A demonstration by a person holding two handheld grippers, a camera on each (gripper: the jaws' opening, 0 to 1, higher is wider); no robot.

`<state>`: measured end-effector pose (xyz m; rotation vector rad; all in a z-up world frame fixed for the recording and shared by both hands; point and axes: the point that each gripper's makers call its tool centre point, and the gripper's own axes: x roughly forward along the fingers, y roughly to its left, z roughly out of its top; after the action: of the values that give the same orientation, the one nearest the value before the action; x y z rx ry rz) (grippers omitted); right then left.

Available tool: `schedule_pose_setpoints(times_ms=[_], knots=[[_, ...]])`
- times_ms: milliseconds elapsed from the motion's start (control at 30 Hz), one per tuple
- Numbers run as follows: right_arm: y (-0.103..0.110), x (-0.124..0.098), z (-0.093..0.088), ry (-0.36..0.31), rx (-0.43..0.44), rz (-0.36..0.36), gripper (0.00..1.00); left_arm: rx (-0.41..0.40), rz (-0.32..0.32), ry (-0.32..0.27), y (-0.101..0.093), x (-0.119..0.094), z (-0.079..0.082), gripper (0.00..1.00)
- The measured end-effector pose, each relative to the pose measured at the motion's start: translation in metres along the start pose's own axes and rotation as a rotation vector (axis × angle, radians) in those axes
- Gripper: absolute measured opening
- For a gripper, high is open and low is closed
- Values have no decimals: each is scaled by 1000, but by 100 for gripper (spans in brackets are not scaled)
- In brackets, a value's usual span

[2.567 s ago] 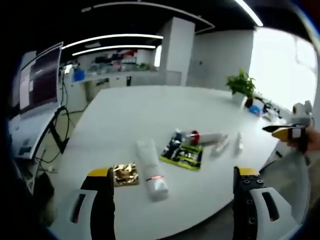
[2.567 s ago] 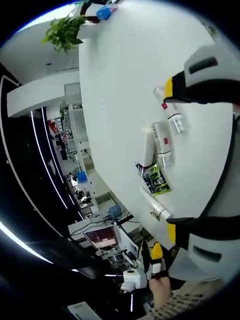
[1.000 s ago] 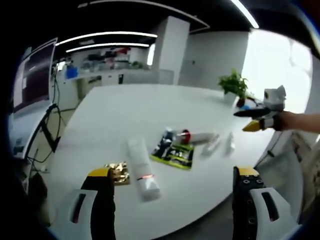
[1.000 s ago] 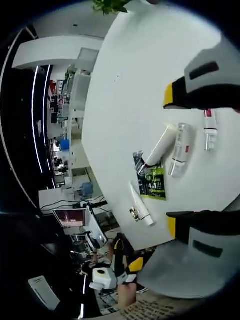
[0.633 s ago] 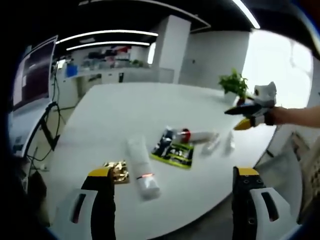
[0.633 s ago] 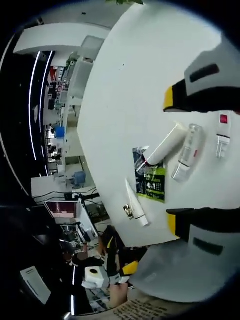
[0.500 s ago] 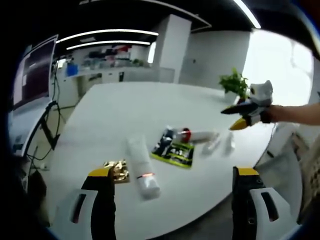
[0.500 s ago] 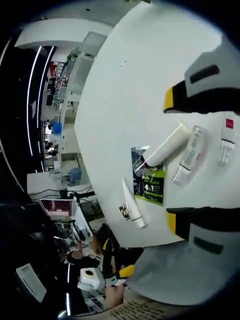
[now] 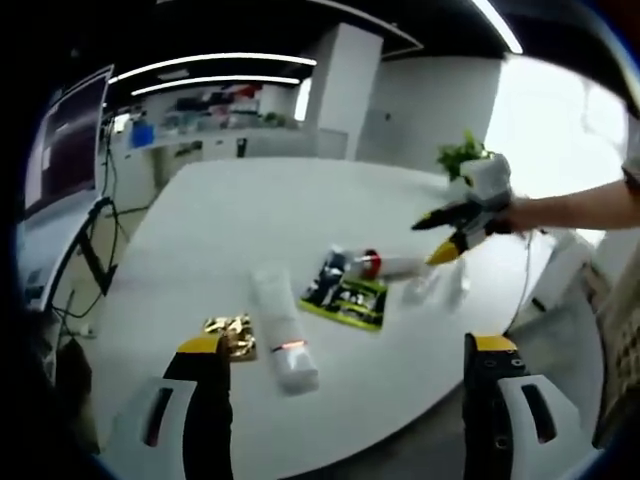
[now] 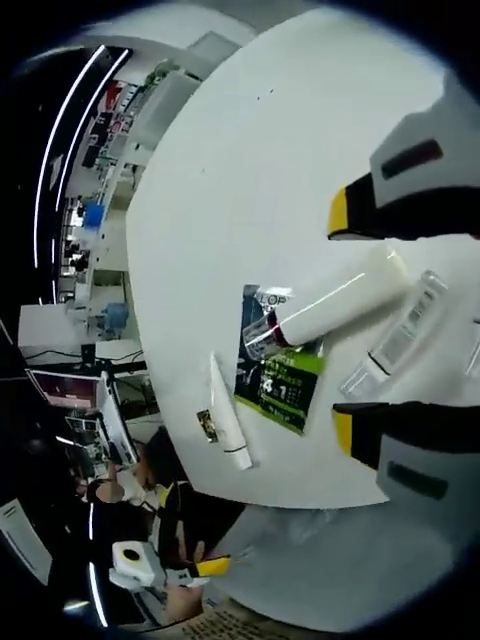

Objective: Arrange the skincare products in the storage area until every visible bottle or jar stands upright without overlapping.

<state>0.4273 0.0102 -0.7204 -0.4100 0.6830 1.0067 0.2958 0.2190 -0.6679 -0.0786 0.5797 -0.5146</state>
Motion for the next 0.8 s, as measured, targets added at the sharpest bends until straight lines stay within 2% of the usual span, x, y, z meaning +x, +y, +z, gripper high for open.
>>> schedule_pose_setpoints(times_ms=[233,567,800], knots=[[1,21,-2,49,-52,45,60,15,-29,25,-6,1,-4,94],[-2,50,-12,131,-138,118,49,2,-8,36,-1,2,-6,94],[-3,62,-11,136,-151,130,42,-3,-7,42,-1,3,-7,93]])
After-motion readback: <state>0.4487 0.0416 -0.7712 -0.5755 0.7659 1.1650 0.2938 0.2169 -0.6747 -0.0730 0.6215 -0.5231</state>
